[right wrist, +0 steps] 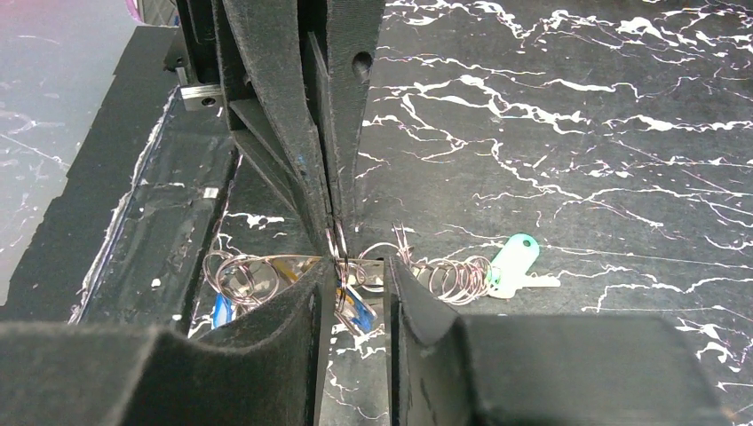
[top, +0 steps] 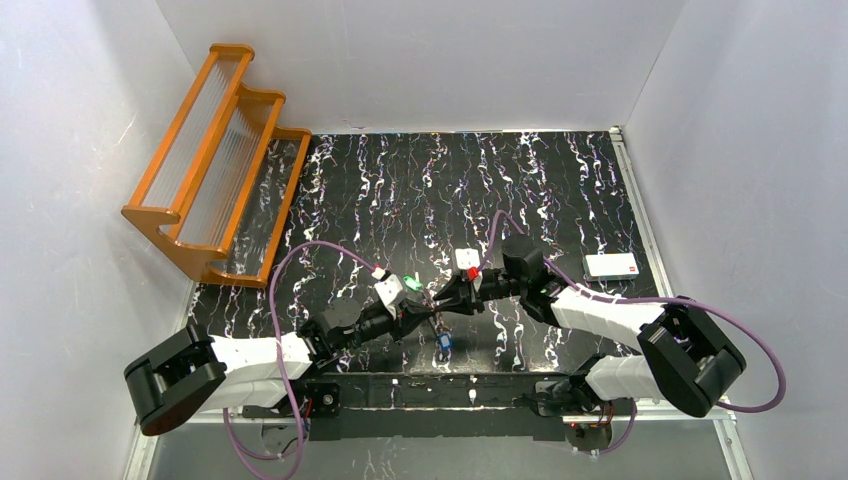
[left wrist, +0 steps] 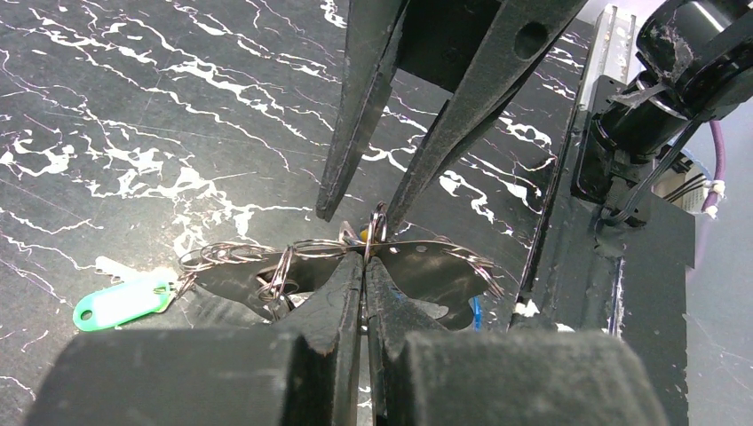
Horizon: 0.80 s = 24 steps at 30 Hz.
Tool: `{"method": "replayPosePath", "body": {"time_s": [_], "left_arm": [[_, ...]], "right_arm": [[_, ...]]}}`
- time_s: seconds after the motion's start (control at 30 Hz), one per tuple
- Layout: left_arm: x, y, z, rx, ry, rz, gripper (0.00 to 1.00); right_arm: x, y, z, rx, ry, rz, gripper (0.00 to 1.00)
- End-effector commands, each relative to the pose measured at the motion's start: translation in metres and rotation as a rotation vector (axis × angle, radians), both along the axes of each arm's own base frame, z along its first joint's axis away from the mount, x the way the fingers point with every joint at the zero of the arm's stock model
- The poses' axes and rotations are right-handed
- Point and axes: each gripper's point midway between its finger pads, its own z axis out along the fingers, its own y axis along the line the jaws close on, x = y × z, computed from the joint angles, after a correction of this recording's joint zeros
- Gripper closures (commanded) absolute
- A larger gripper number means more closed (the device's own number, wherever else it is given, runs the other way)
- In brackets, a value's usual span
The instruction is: Put the keys on the keyring
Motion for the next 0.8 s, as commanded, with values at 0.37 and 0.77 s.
{"method": "replayPosePath", "body": {"time_s": [0.37,0.77], "left_arm": [[0.004,0.001,0.011,-0.023,-0.045,0.011,1.00],[0.007,0.016,0.046,-0.056,-0.240,0.039,0.58]], "right_arm": [[-0.014,0.010,0.038,0.095,-0.081,0.113,0.99],[0.003,0.008,0.043,-0.046,-0.082,0.050,0.99]]}}
